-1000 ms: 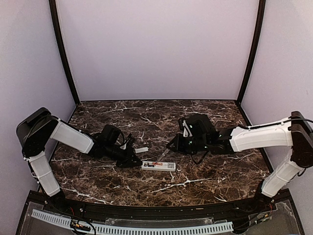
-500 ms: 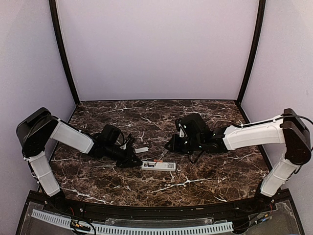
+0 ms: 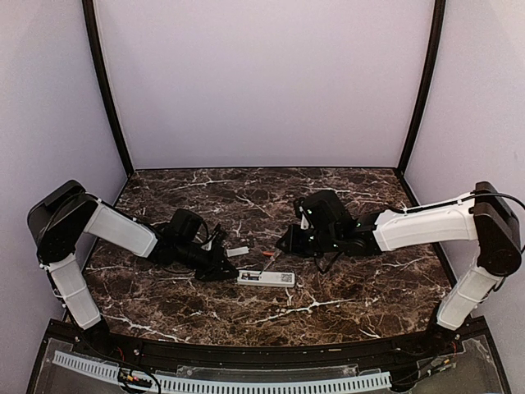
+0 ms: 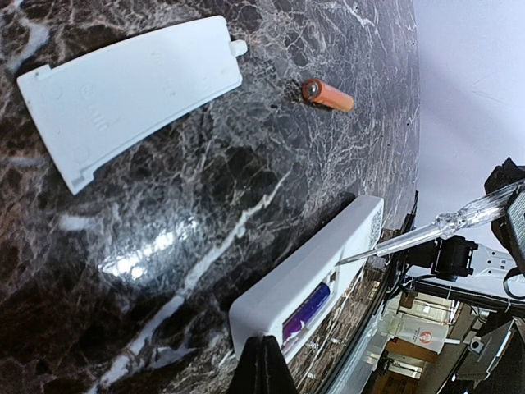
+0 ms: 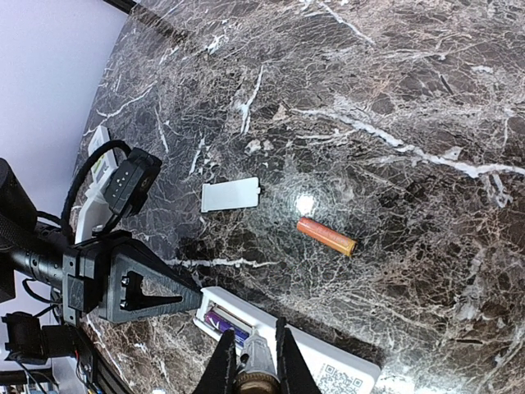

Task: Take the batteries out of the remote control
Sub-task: Remove the battery from the remote control without the battery cover.

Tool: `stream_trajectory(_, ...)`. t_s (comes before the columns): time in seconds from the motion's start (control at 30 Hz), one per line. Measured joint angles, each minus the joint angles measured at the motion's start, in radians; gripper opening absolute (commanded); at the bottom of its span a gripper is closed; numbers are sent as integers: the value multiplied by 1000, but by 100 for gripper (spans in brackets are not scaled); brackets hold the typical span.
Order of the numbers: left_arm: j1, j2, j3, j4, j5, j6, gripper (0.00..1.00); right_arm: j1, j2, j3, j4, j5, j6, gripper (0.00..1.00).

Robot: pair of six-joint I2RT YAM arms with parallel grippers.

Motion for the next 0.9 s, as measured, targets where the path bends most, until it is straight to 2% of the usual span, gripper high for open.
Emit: stream_trajectory(0.9, -4, 0, 0, 22, 11, -1, 0, 84, -21, 77, -174, 124, 5, 0)
